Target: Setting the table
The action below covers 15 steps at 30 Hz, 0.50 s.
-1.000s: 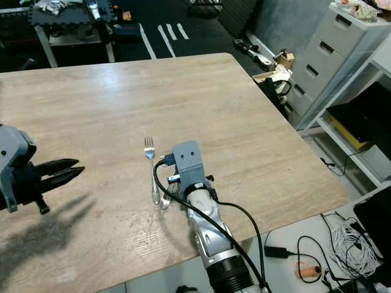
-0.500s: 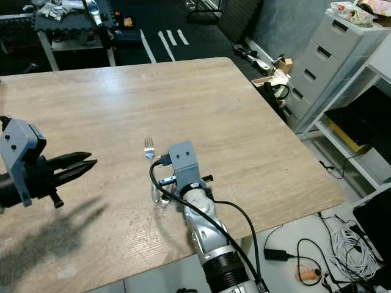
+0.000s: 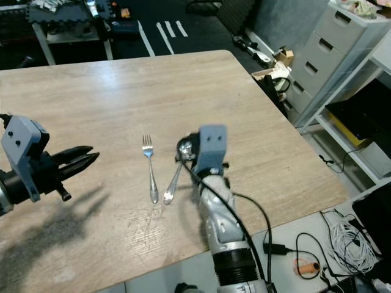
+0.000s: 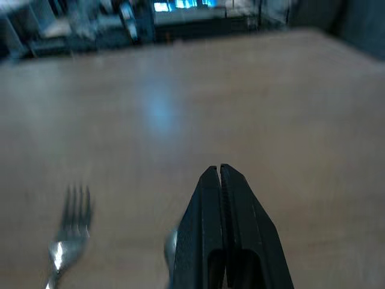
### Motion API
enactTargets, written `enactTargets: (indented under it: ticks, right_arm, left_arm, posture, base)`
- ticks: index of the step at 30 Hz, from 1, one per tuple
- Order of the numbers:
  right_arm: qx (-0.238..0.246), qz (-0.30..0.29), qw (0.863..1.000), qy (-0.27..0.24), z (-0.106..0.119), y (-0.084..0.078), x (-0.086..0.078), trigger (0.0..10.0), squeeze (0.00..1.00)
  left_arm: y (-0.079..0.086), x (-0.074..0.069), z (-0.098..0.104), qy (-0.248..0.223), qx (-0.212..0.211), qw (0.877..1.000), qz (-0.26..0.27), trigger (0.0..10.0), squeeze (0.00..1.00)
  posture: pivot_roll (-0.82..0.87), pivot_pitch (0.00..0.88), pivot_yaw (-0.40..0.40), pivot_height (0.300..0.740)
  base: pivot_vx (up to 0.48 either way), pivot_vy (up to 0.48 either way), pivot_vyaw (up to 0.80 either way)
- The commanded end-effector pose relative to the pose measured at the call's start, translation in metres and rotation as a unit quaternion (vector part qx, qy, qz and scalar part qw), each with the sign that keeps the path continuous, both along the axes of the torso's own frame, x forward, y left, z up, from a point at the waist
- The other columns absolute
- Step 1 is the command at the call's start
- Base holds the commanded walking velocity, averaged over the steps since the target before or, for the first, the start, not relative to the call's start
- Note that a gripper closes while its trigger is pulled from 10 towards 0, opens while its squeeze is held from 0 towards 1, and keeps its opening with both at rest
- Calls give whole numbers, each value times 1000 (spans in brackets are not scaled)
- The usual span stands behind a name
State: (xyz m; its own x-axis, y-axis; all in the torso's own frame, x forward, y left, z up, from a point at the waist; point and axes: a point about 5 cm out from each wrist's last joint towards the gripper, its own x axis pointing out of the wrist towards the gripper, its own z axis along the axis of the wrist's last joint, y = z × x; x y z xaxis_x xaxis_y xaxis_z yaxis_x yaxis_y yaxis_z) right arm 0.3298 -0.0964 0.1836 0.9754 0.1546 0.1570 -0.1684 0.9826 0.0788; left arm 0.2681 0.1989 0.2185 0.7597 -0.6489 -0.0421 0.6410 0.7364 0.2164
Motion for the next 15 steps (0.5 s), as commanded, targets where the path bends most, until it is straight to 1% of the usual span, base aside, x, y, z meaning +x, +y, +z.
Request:
enactTargets:
  ticks: [1,6,7,8,9,10,11,12,15]
  right_arm:
    - [10,14,1000,-19,8,1,-4,10000,0]
    - [0,18,999,-35,14,0,-6,10000,0]
    - [-46,26,999,-8,5,1,-6,10000,0]
    - [-104,20,993,55,-19,-1,-8,10000,0]
    - [-110,19,991,75,-26,-2,-9,10000,0]
    - [-105,17,991,84,-29,-2,-10,10000,0]
    - [-104,15,990,92,-33,-3,-11,10000,1000]
    - [-106,13,990,96,-35,-3,-11,10000,1000]
    - [-64,23,990,122,-41,6,-15,10000,1000]
  left_arm:
    - [-3,-1,-5,7,1,1000,0,10000,0]
    - [-3,0,-5,5,-1,1000,5,10000,0]
    - [-3,0,-5,4,-2,1000,7,10000,0]
    - [-3,1,-4,2,-4,1000,12,10000,0]
    - [-3,1,-4,2,-4,1000,13,10000,0]
    - [-3,1,-4,2,-5,1000,14,10000,0]
    - [-3,1,-4,2,-4,1000,14,10000,0]
    - [-3,2,-4,2,-4,1000,14,10000,0]
    - [-3,2,-5,2,-5,1000,17,10000,0]
  posture:
    - [74,107,9,740]
    - [73,107,7,740]
    - [72,107,7,740]
    - [71,106,6,740]
    - [71,106,5,740]
    - [71,106,5,740]
    - [72,106,4,740]
    - [72,106,4,740]
    - [73,105,5,740]
  base:
    - [0,0,0]
    - [0,0,0]
    - [0,0,0]
    - [0,0,0]
    - [0,0,0]
    - [0,0,0]
    - [0,0,0]
    - [0,0,0]
    - [0,0,0]
